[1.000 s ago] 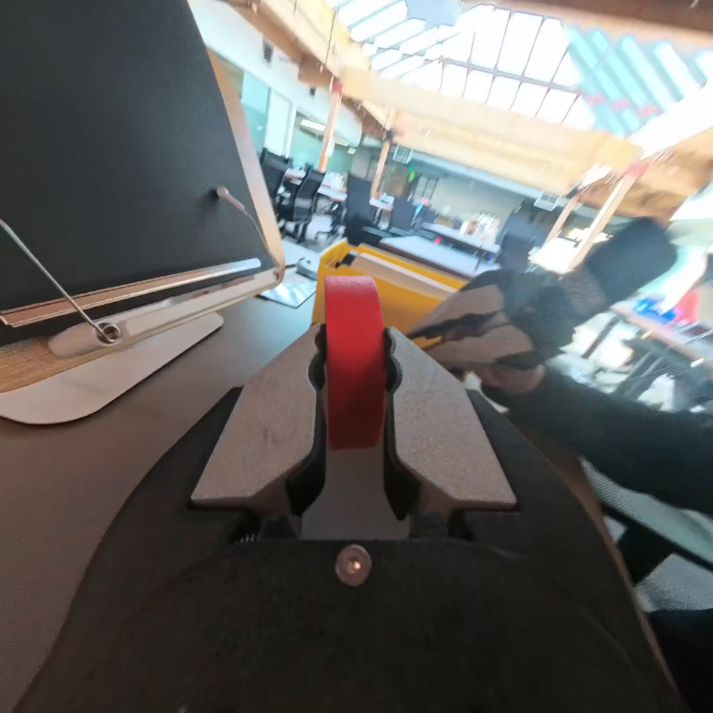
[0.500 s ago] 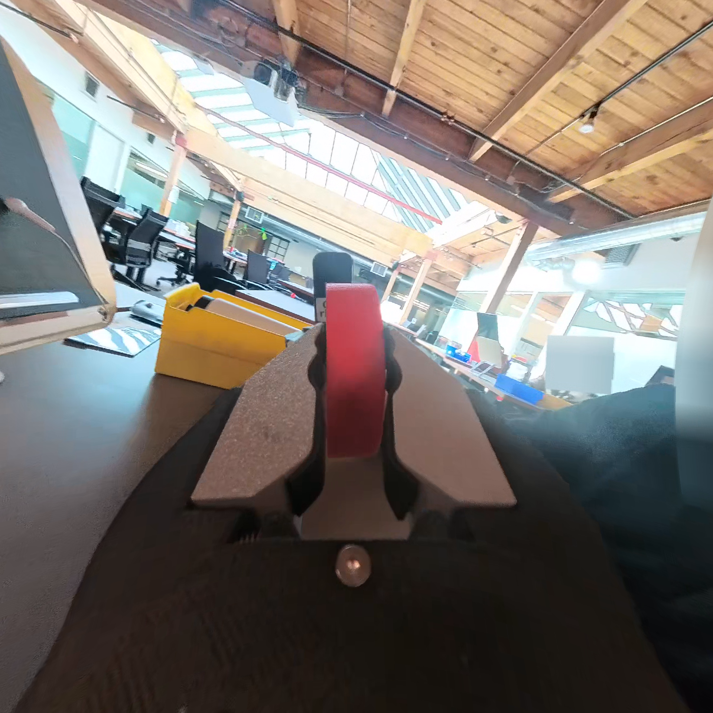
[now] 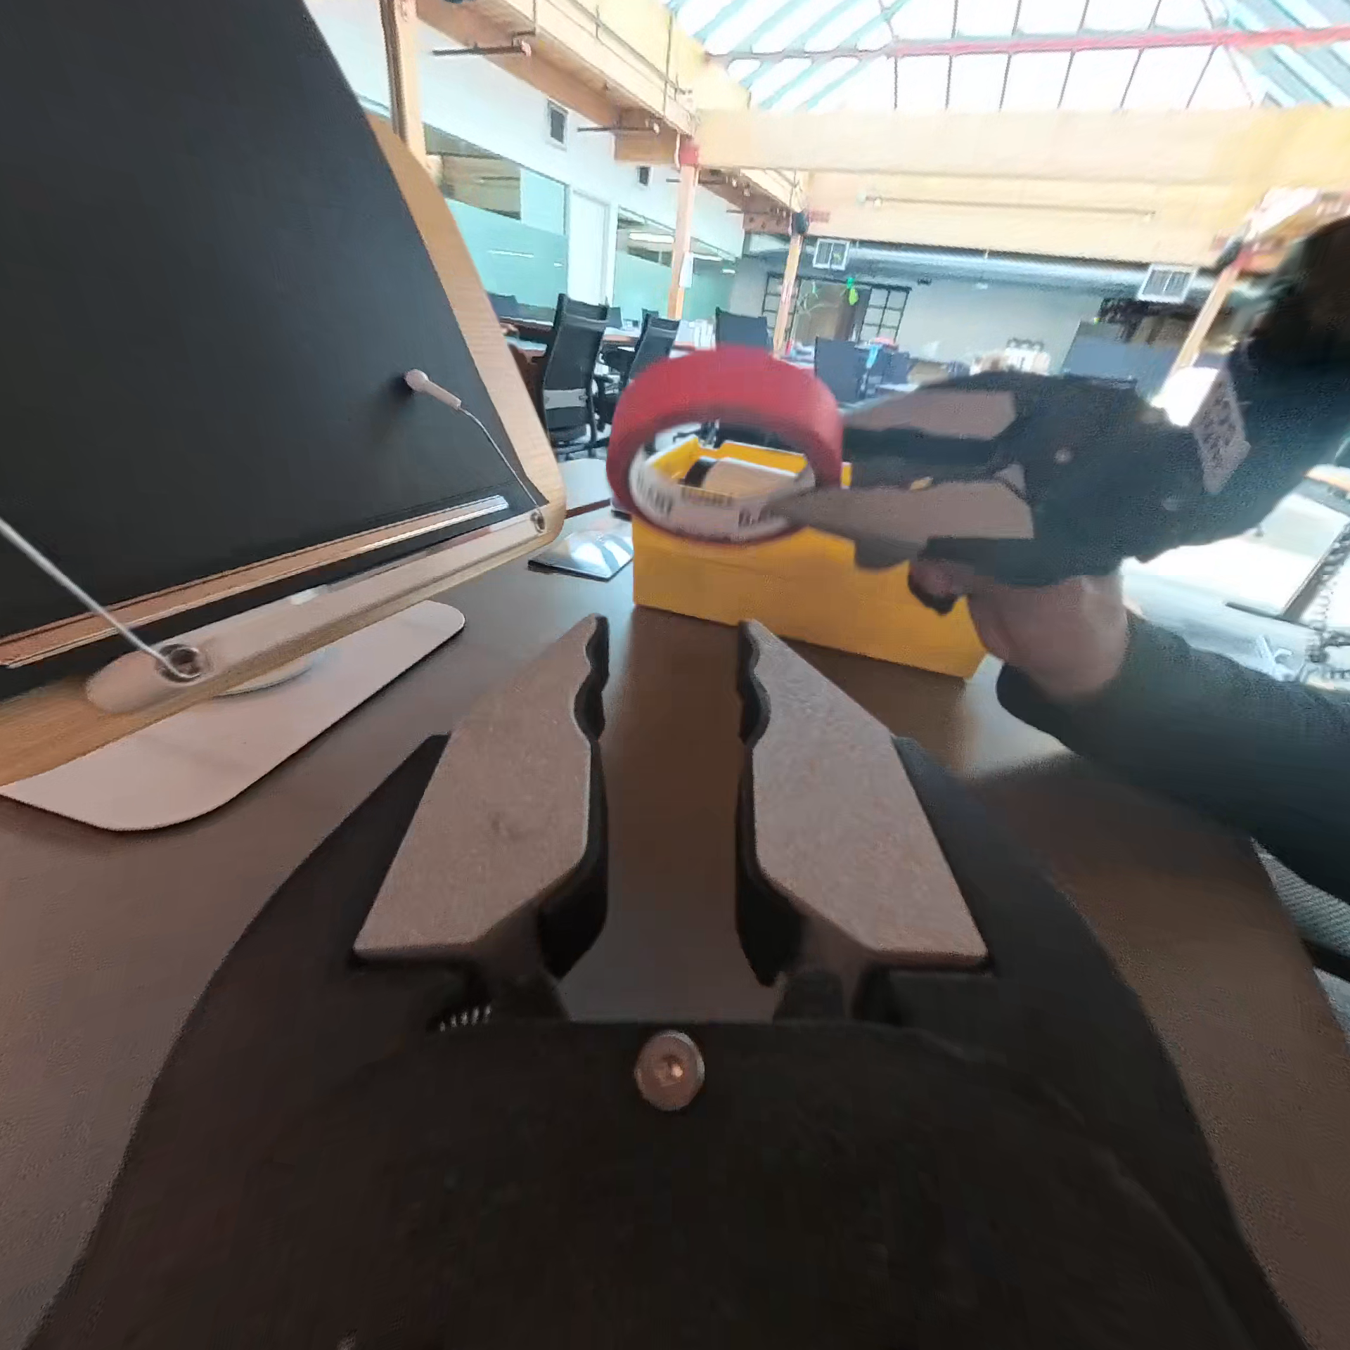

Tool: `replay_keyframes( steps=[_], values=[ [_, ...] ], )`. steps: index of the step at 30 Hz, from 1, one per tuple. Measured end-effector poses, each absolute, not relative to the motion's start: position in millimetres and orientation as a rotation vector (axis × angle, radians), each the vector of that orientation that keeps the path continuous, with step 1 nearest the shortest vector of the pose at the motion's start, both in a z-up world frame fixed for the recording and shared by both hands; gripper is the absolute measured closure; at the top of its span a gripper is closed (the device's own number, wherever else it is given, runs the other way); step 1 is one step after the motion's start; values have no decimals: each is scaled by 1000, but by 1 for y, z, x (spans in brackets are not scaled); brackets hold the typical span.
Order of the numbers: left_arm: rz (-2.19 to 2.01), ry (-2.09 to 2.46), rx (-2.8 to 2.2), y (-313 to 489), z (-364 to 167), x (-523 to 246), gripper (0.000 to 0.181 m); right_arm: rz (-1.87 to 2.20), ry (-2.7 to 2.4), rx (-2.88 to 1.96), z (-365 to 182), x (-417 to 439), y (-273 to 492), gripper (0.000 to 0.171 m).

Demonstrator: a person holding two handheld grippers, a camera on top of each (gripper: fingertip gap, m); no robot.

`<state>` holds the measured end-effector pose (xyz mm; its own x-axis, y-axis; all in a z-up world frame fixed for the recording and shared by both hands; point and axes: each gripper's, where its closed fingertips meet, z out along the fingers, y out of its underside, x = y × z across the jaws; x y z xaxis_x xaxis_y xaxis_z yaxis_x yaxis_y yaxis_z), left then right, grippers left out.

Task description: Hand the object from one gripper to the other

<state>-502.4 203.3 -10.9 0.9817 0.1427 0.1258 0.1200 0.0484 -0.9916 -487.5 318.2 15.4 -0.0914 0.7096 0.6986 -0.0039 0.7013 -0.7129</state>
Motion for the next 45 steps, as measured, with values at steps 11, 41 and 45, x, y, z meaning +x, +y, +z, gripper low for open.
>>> replay_keyframes(
  steps=[11, 41, 45],
  values=[
    [15, -190, -1599, 210, -27, -498, 159, 672, -1117, -865, 99, -431, 420, 146],
    [48, -237, -1714, 214, -51, -507, 161, 954, -1967, -1200, -70, -485, 318, 105],
    [79, -218, -1733, 215, -52, -506, 160, 932, -1938, -1137, -78, -494, 309, 107]
  ],
)
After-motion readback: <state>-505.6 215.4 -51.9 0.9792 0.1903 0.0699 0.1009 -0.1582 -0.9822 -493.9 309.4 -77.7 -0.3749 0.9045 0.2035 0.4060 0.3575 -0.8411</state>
